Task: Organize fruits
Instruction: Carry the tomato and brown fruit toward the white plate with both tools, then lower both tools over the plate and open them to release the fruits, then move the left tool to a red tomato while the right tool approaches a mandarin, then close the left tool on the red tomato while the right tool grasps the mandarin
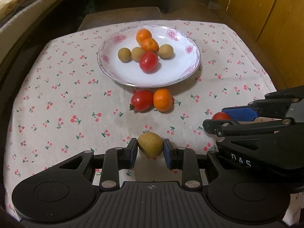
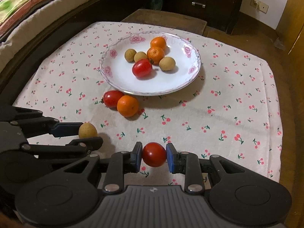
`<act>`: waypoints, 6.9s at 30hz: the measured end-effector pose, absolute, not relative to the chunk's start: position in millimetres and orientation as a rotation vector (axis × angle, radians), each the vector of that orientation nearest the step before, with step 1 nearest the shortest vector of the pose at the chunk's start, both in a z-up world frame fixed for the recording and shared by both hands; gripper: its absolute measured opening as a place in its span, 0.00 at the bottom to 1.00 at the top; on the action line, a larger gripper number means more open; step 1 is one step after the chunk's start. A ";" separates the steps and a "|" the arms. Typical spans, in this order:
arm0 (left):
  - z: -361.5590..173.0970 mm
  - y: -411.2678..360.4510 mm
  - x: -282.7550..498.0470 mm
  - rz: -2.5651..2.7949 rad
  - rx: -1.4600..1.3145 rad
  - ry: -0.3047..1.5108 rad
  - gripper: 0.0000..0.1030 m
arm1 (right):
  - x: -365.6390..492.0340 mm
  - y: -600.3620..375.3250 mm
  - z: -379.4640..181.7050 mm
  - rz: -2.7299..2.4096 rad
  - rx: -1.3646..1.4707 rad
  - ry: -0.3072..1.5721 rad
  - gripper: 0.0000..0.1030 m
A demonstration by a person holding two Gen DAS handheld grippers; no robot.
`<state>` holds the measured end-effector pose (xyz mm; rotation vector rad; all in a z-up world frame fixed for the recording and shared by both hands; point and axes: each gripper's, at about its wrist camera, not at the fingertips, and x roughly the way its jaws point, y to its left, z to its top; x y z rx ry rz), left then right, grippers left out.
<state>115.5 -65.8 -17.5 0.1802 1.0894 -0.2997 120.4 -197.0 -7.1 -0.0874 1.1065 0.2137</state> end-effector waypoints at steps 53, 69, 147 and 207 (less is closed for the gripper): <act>14.2 -71.8 193.8 -0.253 0.145 1.014 0.34 | 197.2 -205.5 22.8 0.210 -0.016 1.012 0.28; 6.2 -72.5 205.1 -0.245 0.143 1.029 0.34 | 210.3 -207.7 11.1 0.213 0.003 1.023 0.28; 18.9 -51.0 184.1 -0.243 0.076 1.013 0.52 | 174.6 -204.0 25.1 0.226 0.009 0.974 0.33; -22.5 -68.1 184.3 -0.316 0.088 1.135 0.48 | 159.4 -193.6 -18.0 0.250 -0.056 1.137 0.29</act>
